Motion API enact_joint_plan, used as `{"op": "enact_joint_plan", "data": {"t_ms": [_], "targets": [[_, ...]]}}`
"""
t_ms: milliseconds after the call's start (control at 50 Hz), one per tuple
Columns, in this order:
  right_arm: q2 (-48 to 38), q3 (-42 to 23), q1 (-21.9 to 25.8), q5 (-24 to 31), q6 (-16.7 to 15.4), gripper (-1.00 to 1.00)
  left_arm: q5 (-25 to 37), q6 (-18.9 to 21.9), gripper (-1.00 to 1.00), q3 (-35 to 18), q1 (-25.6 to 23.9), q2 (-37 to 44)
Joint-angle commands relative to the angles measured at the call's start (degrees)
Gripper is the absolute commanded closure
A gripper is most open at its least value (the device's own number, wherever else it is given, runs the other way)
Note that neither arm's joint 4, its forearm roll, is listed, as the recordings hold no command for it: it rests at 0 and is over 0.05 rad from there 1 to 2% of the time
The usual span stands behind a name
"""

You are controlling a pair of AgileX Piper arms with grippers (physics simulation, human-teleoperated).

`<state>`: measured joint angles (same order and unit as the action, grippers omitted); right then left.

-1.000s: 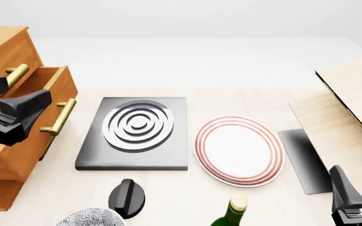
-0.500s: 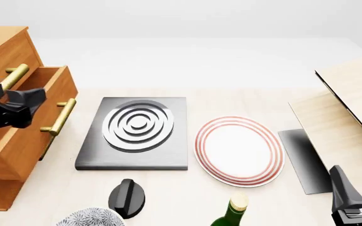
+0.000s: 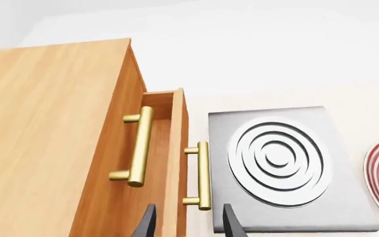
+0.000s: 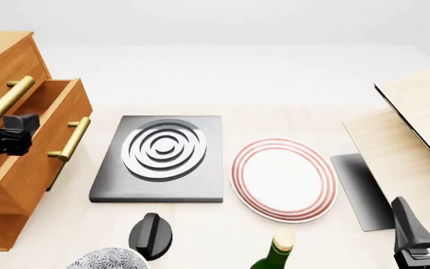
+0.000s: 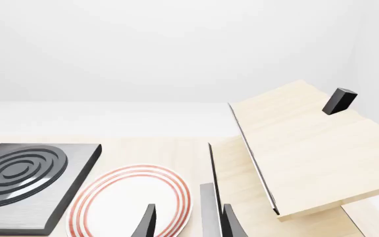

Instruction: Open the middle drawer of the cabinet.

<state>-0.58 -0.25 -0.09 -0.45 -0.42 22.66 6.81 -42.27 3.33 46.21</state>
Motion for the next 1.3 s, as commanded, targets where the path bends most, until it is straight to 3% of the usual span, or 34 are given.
{"op": "enact_joint_plan", "data": {"t_ms": [20, 100, 400, 1300], "targets": [[0.0, 0.0, 0.0, 0.0, 0.0, -1.0, -4.7, 0.9, -1.0, 2.9, 3.2, 2.9], [0.0, 0.0, 0.0, 0.0, 0.0, -1.0, -6.6, 1.4, -1.0, 3.5, 5.2, 4.2], [0.0, 0.0, 0.0, 0.0, 0.0, -1.0, -13.5, 0.4, -1.0, 8.0, 5.3, 9.3], [0.0, 0.0, 0.0, 0.0, 0.0, -1.0, -18.1, -2.0, -1.0, 10.9, 0.8, 15.7]]}}
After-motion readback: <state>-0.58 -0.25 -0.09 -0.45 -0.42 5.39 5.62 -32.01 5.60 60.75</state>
